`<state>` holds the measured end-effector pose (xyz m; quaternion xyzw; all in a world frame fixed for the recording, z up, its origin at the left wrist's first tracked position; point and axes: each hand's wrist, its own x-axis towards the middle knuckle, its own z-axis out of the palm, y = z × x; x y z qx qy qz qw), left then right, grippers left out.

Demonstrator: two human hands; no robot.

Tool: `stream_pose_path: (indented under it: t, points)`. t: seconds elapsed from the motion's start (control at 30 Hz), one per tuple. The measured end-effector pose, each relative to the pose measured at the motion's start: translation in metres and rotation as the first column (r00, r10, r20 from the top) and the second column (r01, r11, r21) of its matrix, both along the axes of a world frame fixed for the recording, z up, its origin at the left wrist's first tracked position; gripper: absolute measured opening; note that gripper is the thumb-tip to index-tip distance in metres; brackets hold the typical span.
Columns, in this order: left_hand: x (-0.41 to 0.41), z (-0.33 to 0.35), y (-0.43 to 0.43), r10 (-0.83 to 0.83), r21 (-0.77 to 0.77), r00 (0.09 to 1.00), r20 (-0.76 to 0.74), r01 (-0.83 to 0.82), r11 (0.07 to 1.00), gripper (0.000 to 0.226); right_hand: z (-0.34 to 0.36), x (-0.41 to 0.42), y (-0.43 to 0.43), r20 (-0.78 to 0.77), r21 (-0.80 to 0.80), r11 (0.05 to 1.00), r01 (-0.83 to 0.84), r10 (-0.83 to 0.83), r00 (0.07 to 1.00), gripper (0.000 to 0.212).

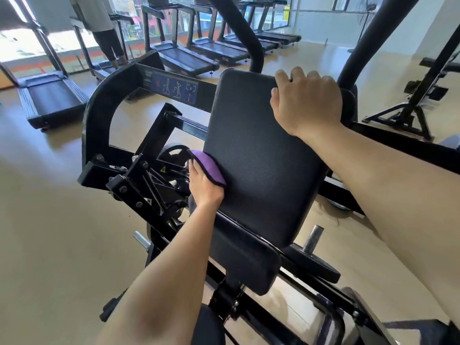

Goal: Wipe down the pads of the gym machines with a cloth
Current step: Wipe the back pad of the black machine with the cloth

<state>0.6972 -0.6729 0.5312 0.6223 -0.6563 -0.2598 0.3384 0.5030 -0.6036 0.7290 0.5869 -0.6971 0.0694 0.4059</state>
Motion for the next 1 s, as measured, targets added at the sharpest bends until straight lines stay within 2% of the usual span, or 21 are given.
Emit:
stream_pose_path:
  t: [0.1, 0.23, 0.3, 0.37, 0.4, 0.53, 0.63, 0.73, 0.87, 0.93, 1.0]
  points:
    - [-0.017, -0.002, 0.038, 0.077, 0.014, 0.996, 0.037, -0.078, 0.997, 0.089, 0.000, 0.000, 0.000, 0.008, -0.007, 1.000, -0.002, 0.002, 1.000, 0.043]
    - [-0.054, -0.020, 0.129, -0.019, 0.015, 0.992, 0.128, 0.017, 1.000, 0.101, 0.000, 0.002, 0.002, 0.017, -0.013, 1.000, -0.013, 0.013, 1.000, 0.043]
    - [-0.076, -0.027, 0.172, -0.062, 0.012, 0.985, 0.163, 0.061, 0.998, 0.086, 0.001, 0.003, 0.002, 0.018, -0.012, 1.000, -0.008, 0.008, 1.000, 0.043]
    - [-0.092, -0.028, 0.196, -0.096, -0.011, 0.987, 0.132, 0.098, 0.995, 0.064, 0.002, 0.002, 0.003, 0.018, -0.013, 1.000, -0.001, 0.001, 1.000, 0.043]
    - [-0.095, -0.027, 0.197, -0.110, -0.015, 0.986, 0.125, 0.113, 0.993, 0.061, 0.002, 0.002, 0.004, 0.022, -0.012, 1.000, 0.001, -0.001, 1.000, 0.043]
    - [-0.075, -0.010, 0.145, -0.025, 0.026, 0.999, 0.034, 0.024, 0.999, 0.078, 0.002, 0.003, 0.004, 0.034, -0.006, 1.000, 0.011, -0.011, 0.999, 0.043]
    - [-0.050, 0.001, 0.078, 0.123, 0.082, 0.992, 0.026, -0.125, 0.989, 0.059, 0.002, 0.003, 0.004, 0.039, 0.002, 1.000, 0.025, -0.025, 0.999, 0.043]
    - [-0.024, 0.001, 0.027, 0.217, 0.036, 0.976, -0.029, -0.216, 0.976, 0.047, 0.002, 0.004, 0.003, 0.032, 0.011, 0.999, 0.039, -0.039, 0.999, 0.043]
    - [-0.012, 0.009, 0.009, 0.199, 0.044, 0.980, -0.003, -0.198, 0.979, 0.047, 0.003, 0.004, 0.003, 0.023, 0.040, 0.998, 0.054, -0.055, 0.998, 0.044]
    - [-0.014, 0.025, 0.006, 0.208, 0.069, 0.974, -0.088, -0.202, 0.977, 0.041, 0.004, 0.005, 0.003, 0.027, 0.060, 0.996, 0.062, -0.064, 0.998, 0.045]
    - [-0.020, 0.047, 0.000, 0.168, 0.004, 0.979, -0.117, -0.169, 0.986, 0.042, 0.006, 0.005, 0.003, 0.029, 0.073, 0.995, 0.069, -0.071, 0.997, 0.045]
